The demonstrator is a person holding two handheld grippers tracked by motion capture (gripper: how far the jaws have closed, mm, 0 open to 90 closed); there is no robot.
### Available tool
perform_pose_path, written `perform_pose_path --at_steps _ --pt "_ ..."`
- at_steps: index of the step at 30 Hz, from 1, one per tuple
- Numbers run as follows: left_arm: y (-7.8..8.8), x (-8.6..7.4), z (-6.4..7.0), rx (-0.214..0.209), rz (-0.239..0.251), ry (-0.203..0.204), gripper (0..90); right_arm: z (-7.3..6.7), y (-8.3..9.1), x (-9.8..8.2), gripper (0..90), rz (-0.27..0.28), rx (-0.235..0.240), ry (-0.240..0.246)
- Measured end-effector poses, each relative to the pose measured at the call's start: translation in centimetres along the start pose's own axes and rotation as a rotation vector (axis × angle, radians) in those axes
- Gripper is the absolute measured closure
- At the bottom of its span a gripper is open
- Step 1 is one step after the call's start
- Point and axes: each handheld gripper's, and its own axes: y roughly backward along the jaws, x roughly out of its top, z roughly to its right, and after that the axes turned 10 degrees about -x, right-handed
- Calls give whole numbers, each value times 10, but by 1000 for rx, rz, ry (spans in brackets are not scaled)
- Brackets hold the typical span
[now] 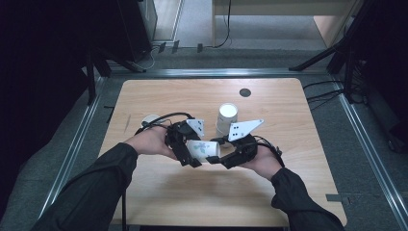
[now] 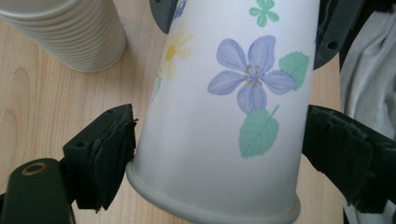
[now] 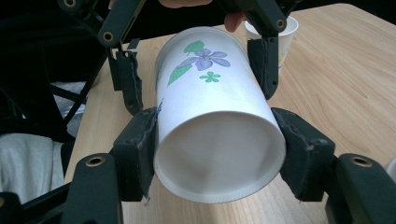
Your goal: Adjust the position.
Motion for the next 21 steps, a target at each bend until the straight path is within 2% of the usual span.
perform_pose_path --at_steps 4,7,13,21 --pt "3 -4 0 10 41 0 88 1 3 0 364 9 -4 -2" --pt "5 -9 0 2 100 16 83 2 6 0 364 6 -2 -6" --pt "6 -18 -1 8 160 27 70 3 10 -1 364 14 -5 -7" --pt "5 -32 0 5 293 62 70 5 16 -2 363 22 -4 -15"
